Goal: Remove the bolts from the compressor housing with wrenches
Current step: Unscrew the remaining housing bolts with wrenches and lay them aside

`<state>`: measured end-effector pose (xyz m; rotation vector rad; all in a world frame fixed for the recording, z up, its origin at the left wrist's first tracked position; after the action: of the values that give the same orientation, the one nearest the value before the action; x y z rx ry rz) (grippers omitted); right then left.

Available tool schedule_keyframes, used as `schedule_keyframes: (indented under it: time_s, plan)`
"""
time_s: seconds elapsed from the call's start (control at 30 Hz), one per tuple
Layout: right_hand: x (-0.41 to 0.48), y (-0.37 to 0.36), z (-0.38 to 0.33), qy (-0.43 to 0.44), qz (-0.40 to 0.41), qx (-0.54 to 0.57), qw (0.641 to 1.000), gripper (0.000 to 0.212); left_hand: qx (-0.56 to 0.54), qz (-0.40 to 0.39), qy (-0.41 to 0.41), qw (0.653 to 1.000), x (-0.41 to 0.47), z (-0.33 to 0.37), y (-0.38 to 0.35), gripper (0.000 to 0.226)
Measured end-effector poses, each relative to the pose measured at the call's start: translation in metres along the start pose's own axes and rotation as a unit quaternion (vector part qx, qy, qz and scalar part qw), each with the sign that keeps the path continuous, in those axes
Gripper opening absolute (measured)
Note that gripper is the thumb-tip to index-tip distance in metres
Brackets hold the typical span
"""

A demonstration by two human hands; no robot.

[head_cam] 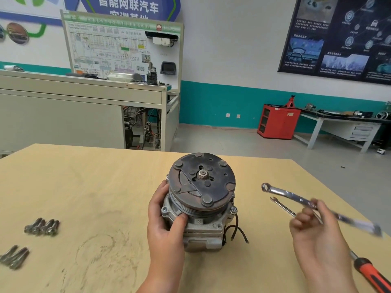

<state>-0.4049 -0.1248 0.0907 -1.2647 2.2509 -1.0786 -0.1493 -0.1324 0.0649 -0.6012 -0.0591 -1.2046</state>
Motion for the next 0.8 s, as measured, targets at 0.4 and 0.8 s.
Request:
schedule_keyframes:
  time_s: [0.4,0.8]
  plan:
    - [-0.082,-0.014,0.002,0.005,-0.145,-0.16,0.976,0.033,-0.002,-0.009,0.0,1.0,0.0,0.001,0.0,0.059]
    - [-0.118,-0.032,0.015,0.043,-0.189,-0.276,0.941,0.027,-0.001,-0.003,-0.012,1.0,0.0,0.003,0.0,0.056]
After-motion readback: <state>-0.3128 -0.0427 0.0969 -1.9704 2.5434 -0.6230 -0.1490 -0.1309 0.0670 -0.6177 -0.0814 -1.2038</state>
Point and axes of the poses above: each hand's wrist, its own x-axis towards the middle knuckle, its own y-axis out of the back of the hand, z = x × y, the point moved 4 cm from there along x, towards the middle knuckle, and after that the axes turned 1 degree about -x, right-handed, at the moved point
